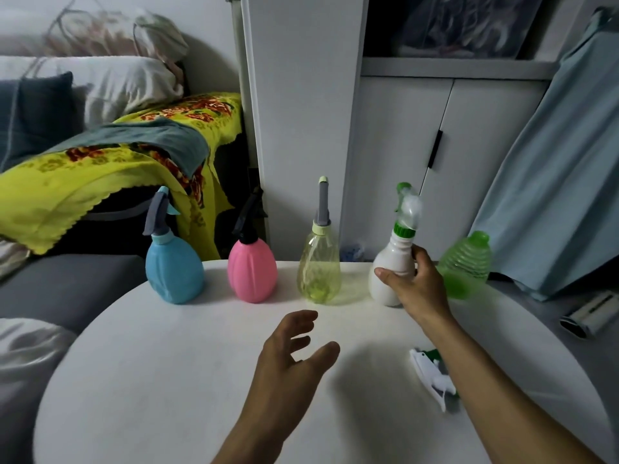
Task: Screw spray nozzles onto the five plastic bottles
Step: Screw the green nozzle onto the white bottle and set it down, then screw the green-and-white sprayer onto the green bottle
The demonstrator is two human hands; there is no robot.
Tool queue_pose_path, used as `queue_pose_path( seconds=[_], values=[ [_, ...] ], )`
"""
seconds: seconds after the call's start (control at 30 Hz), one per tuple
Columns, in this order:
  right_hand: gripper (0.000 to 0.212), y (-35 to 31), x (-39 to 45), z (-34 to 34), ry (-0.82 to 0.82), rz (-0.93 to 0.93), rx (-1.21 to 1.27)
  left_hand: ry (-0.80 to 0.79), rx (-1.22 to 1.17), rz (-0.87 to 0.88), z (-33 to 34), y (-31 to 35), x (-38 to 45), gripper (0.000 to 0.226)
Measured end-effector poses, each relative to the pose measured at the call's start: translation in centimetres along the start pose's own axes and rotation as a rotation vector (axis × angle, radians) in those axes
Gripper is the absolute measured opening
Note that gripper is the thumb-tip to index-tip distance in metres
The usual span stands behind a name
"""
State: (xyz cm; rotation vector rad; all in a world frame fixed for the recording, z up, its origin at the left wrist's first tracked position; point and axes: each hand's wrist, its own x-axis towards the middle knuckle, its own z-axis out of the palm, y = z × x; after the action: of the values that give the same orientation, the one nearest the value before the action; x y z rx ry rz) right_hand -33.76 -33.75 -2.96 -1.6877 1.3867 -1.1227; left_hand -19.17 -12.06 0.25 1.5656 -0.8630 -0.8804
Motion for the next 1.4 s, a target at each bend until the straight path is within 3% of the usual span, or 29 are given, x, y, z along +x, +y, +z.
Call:
queue_pose_path(
  seconds=[0.13,0.3,0.33,0.4,0.47,0.5,0.6,0.7,0.77,0.83,0.97,1.17,1.27,1.4],
  values=[
    [0.067,-0.4,-0.3,-0.4,-0.039,0.011,-0.017,0.003,0.020,0.002,0.0,0.1,-0.1,0.039],
    [0.095,0.3,-1.1,-2.8,-0.161,0.020,-0.167,-0.010,0.007,0.003,0.5,0.2,0.2,0.040],
    [0.093,0.4,-1.0,-3.7,-0.156,0.044,-0.208,-0.010,0.003,0.007,0.6,0.3,0.3,0.039],
    [0.063,0.6,-0.7,-5.8,-0.065,0.091,-0.288,-0.021,-0.003,0.009,1.1,0.3,0.3,0.039],
    [0.033,0.7,-0.3,-7.8,0.144,0.124,-0.332,-0.027,-0.009,0.007,1.6,0.3,0.3,0.038],
    [0.031,0.9,-0.1,-8.5,0.254,0.128,-0.324,-0.027,-0.010,0.008,1.8,0.3,0.3,0.038],
    [0.060,2.0,1.2,-9.6,0.402,0.165,-0.194,-0.032,0.001,0.016,2.2,0.1,0.2,0.037],
    [0.098,3.5,3.0,-9.5,0.341,0.184,-0.099,-0.028,0.023,0.019,2.2,-0.4,0.2,0.039],
    [0.108,4.7,4.1,-9.1,0.303,0.178,-0.095,-0.015,0.043,0.023,2.1,-0.7,0.4,0.040],
    [0.100,6.0,4.8,-8.6,0.245,0.175,-0.064,-0.005,0.064,0.032,2.1,-0.8,0.6,0.040],
    [0.063,7.4,5.0,-8.8,0.255,0.150,-0.045,-0.002,0.060,0.041,2.3,-0.8,0.9,0.038],
    [0.062,2.6,1.7,-11.8,0.336,0.065,-0.070,-0.017,0.075,0.067,2.6,0.3,-0.1,0.036],
    [0.053,-2.5,-2.5,-12.7,0.163,-0.025,-0.061,-0.031,0.079,0.092,2.0,1.1,-1.0,0.048],
    [0.076,-8.0,-10.1,-10.8,-0.344,-0.045,0.221,-0.203,0.090,0.238,0.9,2.2,-2.7,0.094]
  ],
)
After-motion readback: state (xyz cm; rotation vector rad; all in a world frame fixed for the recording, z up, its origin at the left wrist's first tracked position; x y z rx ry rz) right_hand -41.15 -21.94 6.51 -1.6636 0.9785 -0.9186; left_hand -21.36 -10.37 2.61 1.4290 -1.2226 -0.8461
